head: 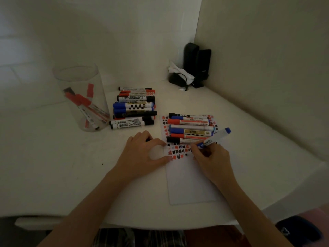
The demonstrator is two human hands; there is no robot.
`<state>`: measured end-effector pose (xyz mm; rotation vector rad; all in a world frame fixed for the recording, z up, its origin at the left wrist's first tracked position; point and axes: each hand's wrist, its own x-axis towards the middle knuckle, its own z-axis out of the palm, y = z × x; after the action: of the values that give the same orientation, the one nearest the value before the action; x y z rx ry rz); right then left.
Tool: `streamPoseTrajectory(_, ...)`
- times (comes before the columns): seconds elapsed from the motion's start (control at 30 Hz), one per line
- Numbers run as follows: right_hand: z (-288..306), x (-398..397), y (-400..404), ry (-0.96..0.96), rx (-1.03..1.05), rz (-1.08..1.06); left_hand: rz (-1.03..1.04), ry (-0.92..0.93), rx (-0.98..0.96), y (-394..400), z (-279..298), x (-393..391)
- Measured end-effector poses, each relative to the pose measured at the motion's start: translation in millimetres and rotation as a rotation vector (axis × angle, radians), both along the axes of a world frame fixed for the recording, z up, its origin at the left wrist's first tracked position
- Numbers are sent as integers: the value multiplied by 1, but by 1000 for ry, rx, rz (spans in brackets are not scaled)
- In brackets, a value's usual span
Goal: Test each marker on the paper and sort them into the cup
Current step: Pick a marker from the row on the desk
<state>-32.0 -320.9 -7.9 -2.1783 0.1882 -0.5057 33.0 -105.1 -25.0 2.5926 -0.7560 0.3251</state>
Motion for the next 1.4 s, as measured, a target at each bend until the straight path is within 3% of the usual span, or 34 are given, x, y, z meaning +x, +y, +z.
streamPoseTrajectory(1.0, -1, 0, 1, 56, 48, 1, -27, 14, -49, 2, -1, 3)
streamPoseTrajectory(1.07, 0, 1, -1, 72, 53, -2, -24, 111, -112, 2, 4, 3)
streamPoseTrajectory(1.2, 3, 4, -4, 93, 173, -63, -9, 320, -427, 6, 9, 3)
streamPoseTrajectory(1.4, 13, -1, 1, 71, 211, -81, -120, 547, -590, 11, 25, -10)
